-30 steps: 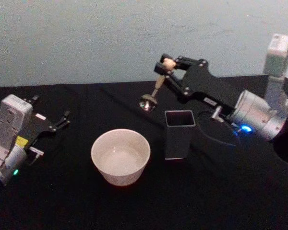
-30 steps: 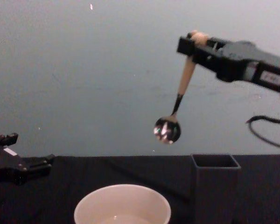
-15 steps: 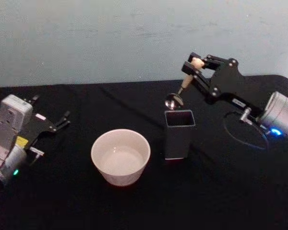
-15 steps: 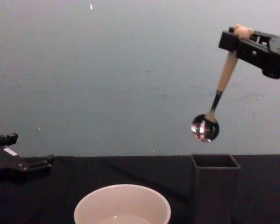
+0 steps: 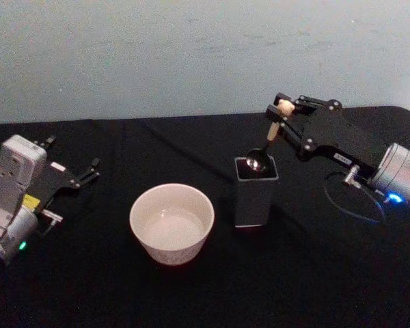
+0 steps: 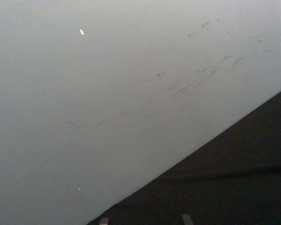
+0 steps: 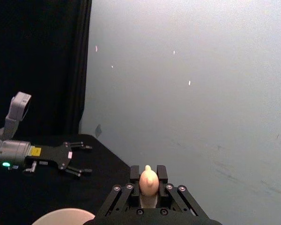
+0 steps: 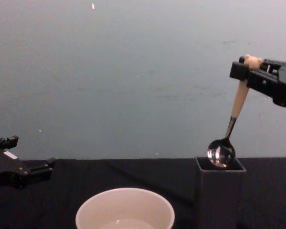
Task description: Pick up the stirring spoon with one hand, stir inside the cup, then place it back in its original position.
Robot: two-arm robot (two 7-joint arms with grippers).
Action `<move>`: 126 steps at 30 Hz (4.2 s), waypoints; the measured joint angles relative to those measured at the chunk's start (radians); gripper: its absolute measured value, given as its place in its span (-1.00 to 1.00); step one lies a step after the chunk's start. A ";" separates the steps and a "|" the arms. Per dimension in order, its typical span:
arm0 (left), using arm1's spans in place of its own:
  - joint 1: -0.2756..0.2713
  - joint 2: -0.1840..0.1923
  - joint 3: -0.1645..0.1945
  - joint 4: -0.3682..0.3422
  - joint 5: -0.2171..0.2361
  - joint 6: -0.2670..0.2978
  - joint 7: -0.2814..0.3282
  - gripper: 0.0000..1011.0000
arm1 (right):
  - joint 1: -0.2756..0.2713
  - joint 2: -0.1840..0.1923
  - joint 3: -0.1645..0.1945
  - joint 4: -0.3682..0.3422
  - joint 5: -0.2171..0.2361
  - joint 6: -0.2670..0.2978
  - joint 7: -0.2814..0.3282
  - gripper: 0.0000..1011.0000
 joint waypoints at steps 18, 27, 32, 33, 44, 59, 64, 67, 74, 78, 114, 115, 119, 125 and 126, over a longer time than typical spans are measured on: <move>0.000 0.000 0.000 0.000 0.000 0.000 0.000 0.98 | 0.016 -0.041 -0.043 0.088 -0.032 0.054 -0.018 -0.58; 0.000 0.000 0.000 0.000 0.000 0.000 0.000 0.98 | 0.018 -0.067 -0.056 0.120 -0.035 0.090 -0.041 -0.58; 0.000 0.000 0.000 0.000 0.000 0.000 0.000 0.98 | 0.015 -0.074 -0.061 0.131 -0.036 0.104 -0.050 -0.58; 0.000 0.000 0.000 0.000 0.000 0.000 0.000 0.98 | 0.015 -0.074 -0.061 0.132 -0.036 0.105 -0.051 -0.58; 0.000 0.000 0.000 0.000 0.000 0.000 0.000 0.98 | 0.012 -0.076 -0.068 0.139 -0.053 0.119 -0.064 -0.58; 0.000 0.000 0.000 0.000 0.000 0.000 0.000 0.98 | 0.012 -0.076 -0.067 0.138 -0.050 0.118 -0.062 -0.23; 0.000 0.000 0.000 0.000 0.000 0.000 0.000 0.98 | 0.012 -0.076 -0.066 0.138 -0.049 0.117 -0.061 0.06; 0.000 0.000 0.000 0.000 0.000 0.000 0.000 0.98 | 0.012 -0.076 -0.066 0.138 -0.049 0.117 -0.061 0.27; 0.000 0.000 0.000 0.000 0.000 0.000 0.000 0.98 | 0.012 -0.076 -0.066 0.138 -0.048 0.117 -0.061 0.72; 0.000 0.000 0.000 0.000 0.000 0.000 0.000 0.98 | 0.012 -0.076 -0.066 0.138 -0.048 0.116 -0.061 0.90; 0.000 0.000 0.000 0.000 0.000 0.000 0.000 0.98 | -0.027 -0.212 0.073 0.204 -0.257 0.062 -0.481 0.98; 0.000 0.000 0.000 0.000 0.000 0.000 0.000 0.98 | -0.025 -0.215 0.071 0.215 -0.263 0.066 -0.484 0.98; 0.000 0.000 0.000 0.000 0.000 0.000 0.000 0.98 | -0.020 -0.232 0.062 0.265 -0.289 0.088 -0.494 0.98; 0.000 0.000 0.000 0.000 0.000 0.000 0.000 0.98 | -0.020 -0.230 0.062 0.260 -0.289 0.087 -0.493 0.98; 0.000 0.000 0.000 0.000 0.000 0.000 0.000 0.98 | -0.020 -0.229 0.062 0.258 -0.288 0.086 -0.493 0.98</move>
